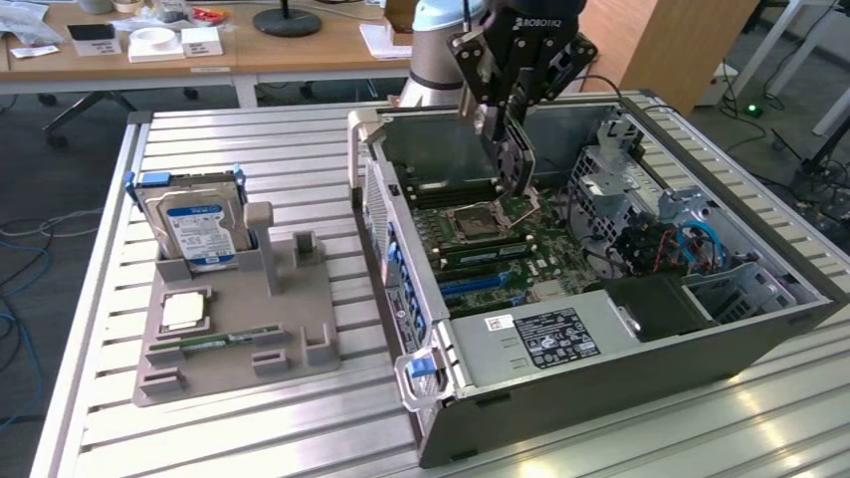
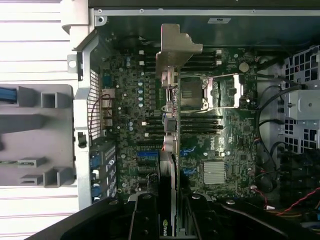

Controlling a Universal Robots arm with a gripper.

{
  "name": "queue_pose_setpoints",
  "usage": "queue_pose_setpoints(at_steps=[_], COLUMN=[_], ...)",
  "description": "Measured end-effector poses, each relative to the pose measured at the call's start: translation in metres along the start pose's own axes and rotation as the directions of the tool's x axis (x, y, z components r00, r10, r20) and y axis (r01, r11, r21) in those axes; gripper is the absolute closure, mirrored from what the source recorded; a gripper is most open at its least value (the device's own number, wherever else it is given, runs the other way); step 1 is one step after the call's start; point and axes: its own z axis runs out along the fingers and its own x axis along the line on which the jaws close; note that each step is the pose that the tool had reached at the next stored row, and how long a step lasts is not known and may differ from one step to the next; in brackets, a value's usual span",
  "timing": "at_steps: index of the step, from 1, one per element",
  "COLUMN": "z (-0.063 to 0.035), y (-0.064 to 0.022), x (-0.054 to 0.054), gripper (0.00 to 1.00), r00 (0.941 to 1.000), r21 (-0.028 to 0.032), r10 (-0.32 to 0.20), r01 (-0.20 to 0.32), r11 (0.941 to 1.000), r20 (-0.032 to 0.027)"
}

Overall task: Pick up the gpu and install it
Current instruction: 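Pick up the gpu and move the gpu toward the slot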

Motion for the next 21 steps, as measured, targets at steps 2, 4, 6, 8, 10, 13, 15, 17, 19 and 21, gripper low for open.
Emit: queue_pose_setpoints(at_steps=[2, 4, 6, 8, 10, 13, 15, 17, 19, 21], z=[0.0000, 0.0001, 0.0002, 0.0003, 0.0004, 0.0006, 0.0007, 0.0008, 0.0009, 0.0010], y=[0.0002, 0.0004, 0.0007, 0.0009, 0.0011, 0.0015, 0.0018, 0.0022, 0.0025, 0.0028], x=[-0.003, -0.005, -0.009, -0.013, -0.016, -0.023, -0.027, -0.031, -0.035, -0.039], gripper=[0.74, 0.74, 0.74, 0.74, 0.74, 0.74, 0.74, 0.74, 0.74, 0.74], r00=[1.0000, 1.0000, 1.0000, 1.0000, 1.0000, 1.0000, 1.0000, 1.0000, 1.0000, 1.0000], r21=[0.0000, 0.0001, 0.0000, 0.0000, 0.0000, 0.0000, 0.0000, 0.0000, 0.0000, 0.0000], r10=[0.000, 0.000, 0.000, 0.000, 0.000, 0.000, 0.000, 0.000, 0.000, 0.000], r01=[0.000, 0.000, 0.000, 0.000, 0.000, 0.000, 0.000, 0.000, 0.000, 0.000], r11=[1.0000, 1.0000, 1.0000, 1.0000, 1.0000, 1.0000, 1.0000, 1.0000, 1.0000, 1.0000], r20=[-0.0001, -0.0001, -0.0001, 0.0000, -0.0001, 0.0000, -0.0001, -0.0001, -0.0001, -0.0001])
